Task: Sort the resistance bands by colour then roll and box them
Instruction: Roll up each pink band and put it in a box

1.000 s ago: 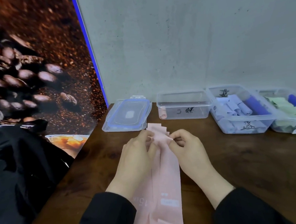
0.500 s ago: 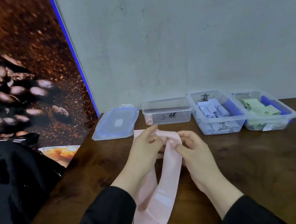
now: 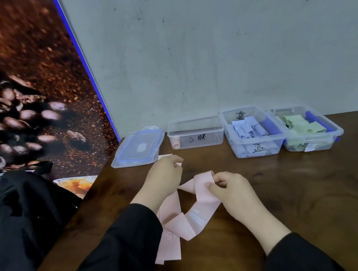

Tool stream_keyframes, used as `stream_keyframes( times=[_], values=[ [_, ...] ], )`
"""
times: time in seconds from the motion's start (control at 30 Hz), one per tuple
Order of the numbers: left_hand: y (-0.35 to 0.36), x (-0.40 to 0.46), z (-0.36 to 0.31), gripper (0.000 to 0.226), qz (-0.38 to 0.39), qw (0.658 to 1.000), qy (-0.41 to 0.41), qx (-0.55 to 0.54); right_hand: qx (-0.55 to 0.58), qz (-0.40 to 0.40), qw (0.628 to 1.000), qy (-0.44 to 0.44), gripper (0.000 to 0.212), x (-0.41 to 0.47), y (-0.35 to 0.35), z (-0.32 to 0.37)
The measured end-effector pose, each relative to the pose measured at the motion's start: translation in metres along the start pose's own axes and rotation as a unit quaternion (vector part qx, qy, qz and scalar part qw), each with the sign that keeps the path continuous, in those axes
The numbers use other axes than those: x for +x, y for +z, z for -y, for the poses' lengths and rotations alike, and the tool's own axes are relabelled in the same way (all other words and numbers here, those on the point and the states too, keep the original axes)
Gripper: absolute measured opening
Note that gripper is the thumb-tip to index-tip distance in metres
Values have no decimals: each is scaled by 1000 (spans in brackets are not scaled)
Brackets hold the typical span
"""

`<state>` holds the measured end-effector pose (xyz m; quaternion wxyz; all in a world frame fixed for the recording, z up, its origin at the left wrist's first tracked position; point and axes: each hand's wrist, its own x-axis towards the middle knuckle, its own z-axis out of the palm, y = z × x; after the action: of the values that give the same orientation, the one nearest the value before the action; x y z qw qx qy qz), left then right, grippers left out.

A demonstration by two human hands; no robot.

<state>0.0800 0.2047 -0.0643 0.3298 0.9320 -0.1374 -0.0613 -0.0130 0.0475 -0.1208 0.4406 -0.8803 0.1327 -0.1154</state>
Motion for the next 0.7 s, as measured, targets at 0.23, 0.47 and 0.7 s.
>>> stream_keyframes(
  times=[0.23, 0.47, 0.7],
  values=[
    [-5, -3, 9, 29, 123, 990, 65, -22, 88, -3, 996, -34, 21, -2, -7, -3],
    [11, -3, 6, 8, 126, 989, 75, 14, 170, 11, 983, -74, 20, -8, -19, 3],
    [20, -9, -1, 44, 119, 990, 36, -71, 170, 85, 974, -124, 22, -14, -26, -2]
  ],
)
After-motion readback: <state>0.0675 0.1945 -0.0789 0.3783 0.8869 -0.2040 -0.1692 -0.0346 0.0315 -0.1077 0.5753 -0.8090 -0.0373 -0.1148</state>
